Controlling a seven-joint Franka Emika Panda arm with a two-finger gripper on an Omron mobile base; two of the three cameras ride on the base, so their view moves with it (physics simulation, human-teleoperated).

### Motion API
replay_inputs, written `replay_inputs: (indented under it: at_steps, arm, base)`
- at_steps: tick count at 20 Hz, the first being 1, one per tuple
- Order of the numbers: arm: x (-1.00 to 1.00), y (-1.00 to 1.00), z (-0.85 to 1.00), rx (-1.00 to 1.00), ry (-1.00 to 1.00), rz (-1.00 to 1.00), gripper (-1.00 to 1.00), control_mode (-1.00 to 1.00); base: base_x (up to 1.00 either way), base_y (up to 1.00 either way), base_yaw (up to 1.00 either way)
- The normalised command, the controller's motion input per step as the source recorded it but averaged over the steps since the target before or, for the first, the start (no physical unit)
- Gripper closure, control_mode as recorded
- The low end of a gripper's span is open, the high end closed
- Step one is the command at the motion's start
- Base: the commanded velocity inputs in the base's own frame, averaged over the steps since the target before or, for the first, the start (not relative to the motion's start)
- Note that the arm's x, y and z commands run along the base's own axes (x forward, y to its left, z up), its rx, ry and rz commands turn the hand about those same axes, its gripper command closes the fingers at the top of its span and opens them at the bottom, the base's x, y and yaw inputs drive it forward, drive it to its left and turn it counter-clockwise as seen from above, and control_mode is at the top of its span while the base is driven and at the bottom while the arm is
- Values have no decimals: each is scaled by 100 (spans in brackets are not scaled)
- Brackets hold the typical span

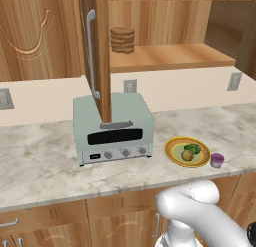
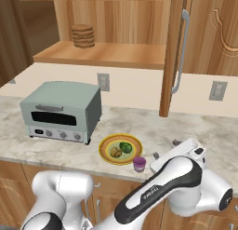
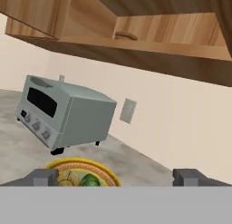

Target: Pick the avocado and bread from the counter and place them on the plate. Then pick the jam from the cabinet and place it next to the plate. Lastly close the cabinet door.

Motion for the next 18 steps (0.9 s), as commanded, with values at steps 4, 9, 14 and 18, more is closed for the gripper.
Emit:
replay_inputs:
  at_steps: [4, 9, 14, 18]
  arm:
    - [18, 0, 30, 0, -13, 4, -100, -100]
    - [30, 0, 26, 0, -14, 0, -100, -100]
    - [33, 0, 22, 0, -14, 0, -100, -100]
    - [31, -9, 28, 0, -11, 2, -100, -100]
  base:
    - [0, 0, 0]
    - [0, 0, 0]
    - [0, 0, 0]
    - [0, 0, 0]
